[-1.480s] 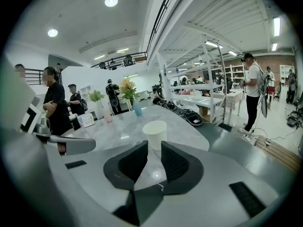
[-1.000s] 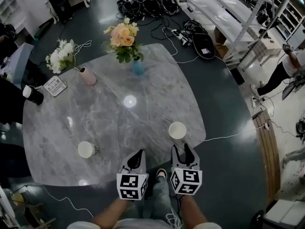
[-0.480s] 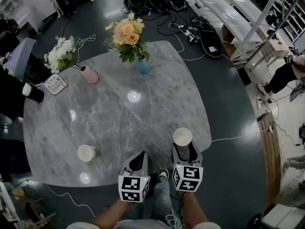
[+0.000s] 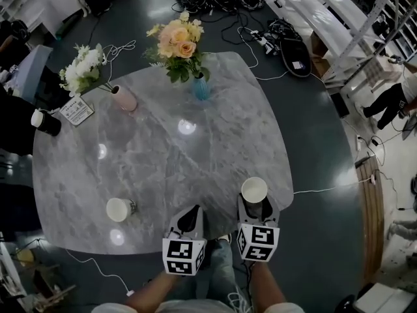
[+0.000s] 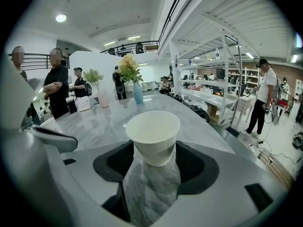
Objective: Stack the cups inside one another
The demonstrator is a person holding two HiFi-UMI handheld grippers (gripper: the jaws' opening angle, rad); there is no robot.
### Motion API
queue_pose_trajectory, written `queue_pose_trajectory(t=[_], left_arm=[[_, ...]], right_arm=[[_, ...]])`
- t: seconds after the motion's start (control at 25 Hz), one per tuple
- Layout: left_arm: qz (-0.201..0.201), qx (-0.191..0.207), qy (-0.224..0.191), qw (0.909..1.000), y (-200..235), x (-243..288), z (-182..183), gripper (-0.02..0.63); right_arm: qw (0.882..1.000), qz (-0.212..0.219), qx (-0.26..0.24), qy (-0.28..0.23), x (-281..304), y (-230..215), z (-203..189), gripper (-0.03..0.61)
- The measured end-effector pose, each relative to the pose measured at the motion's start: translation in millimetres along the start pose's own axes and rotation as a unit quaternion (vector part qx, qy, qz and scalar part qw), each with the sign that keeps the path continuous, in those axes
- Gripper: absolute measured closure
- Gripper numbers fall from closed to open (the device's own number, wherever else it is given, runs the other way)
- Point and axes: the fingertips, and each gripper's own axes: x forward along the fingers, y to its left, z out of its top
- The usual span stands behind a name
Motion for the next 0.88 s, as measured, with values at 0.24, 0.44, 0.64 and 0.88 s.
queue_pose_trajectory(t=[0.24,0.44,0.64,0.88], left_arm=[[0.007,-0.005,-0.001,1.0000,2.9,-0.1,0.0,0.617],[0.010,-0.010,-0.006,0.9999,1.3,-2.7,2.2,0.617],[0.012,-0.015,-0.015,0.9997,-1.0,-11.2,5.2,0.617],[0.023,-0.030,-0.030,0.9989,0.0,-29.3,7.5,0.617]], right_arm=[[1.000,-0.007,-0.001,-0.012,0.2,-3.3,6.4,0.341],[1.000,-0.002,-0.002,-0.021,-4.5,-3.1,12.4,0.339],[1.000,0.004,-0.007,-0.030,-13.3,1.8,20.3,0.341],[0.999,0.018,-0.016,-0.041,-27.0,15.8,31.7,0.340]])
